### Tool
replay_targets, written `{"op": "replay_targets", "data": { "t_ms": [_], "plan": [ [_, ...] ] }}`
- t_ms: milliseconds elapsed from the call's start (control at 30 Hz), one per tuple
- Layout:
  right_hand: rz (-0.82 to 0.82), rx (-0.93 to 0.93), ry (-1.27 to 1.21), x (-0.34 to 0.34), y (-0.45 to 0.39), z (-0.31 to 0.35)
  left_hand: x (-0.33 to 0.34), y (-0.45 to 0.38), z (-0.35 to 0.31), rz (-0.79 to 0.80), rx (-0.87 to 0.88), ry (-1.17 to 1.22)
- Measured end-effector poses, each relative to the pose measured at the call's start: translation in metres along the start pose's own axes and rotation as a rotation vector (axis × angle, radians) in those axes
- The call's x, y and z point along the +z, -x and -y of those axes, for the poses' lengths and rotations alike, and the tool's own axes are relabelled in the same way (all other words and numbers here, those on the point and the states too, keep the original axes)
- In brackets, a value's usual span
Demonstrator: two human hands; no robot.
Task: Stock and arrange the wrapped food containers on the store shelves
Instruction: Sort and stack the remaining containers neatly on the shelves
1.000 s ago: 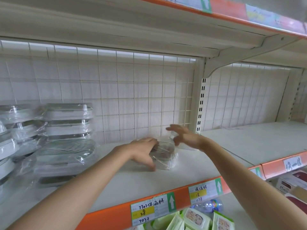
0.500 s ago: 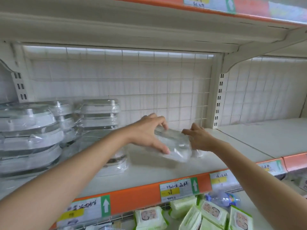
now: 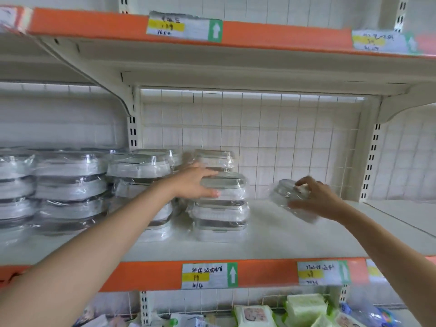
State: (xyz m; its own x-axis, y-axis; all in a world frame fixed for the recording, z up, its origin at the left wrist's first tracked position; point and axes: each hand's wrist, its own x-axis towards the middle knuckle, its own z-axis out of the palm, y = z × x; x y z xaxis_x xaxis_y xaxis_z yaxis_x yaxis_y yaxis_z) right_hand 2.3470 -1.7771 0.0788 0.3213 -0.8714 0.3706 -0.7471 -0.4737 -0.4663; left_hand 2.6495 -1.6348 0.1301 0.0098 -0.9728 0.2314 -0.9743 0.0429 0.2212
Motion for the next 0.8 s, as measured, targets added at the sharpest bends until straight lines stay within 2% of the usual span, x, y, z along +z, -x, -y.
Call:
{"op": "replay_targets", "data": {
  "t_ms": [133, 267, 333, 467, 700, 800],
  "plan": [
    [-0.096, -0.144, -0.266, -0.017, -0.004, 0.069, 0.005, 0.01, -0.002, -0.246, 0.039, 0.026],
    [-0.056, -0.374, -0.233, -0.02, -0.01, 0.134, -0.008, 0.026, 0.002, -0.48, 0.064, -0.009],
    [-0.022, -0.43, -0.152, -0.014, -0.013, 0.157, -0.015, 0.036, 0.006, -0.512, 0.093, -0.027],
    [0.153, -0.423, 0.194, 0.002, -0.023, 0.168, -0.021, 0.052, 0.016, -0.541, 0.091, -0.097],
    [0.153, -0.436, 0.149, 0.004, -0.025, 0.165, -0.021, 0.053, 0.024, -0.536, 0.092, -0.163],
    [0.106, -0.475, 0.091, 0.002, -0.027, 0.173, -0.017, 0.049, 0.023, -0.518, 0.1, -0.216]
  ]
}}
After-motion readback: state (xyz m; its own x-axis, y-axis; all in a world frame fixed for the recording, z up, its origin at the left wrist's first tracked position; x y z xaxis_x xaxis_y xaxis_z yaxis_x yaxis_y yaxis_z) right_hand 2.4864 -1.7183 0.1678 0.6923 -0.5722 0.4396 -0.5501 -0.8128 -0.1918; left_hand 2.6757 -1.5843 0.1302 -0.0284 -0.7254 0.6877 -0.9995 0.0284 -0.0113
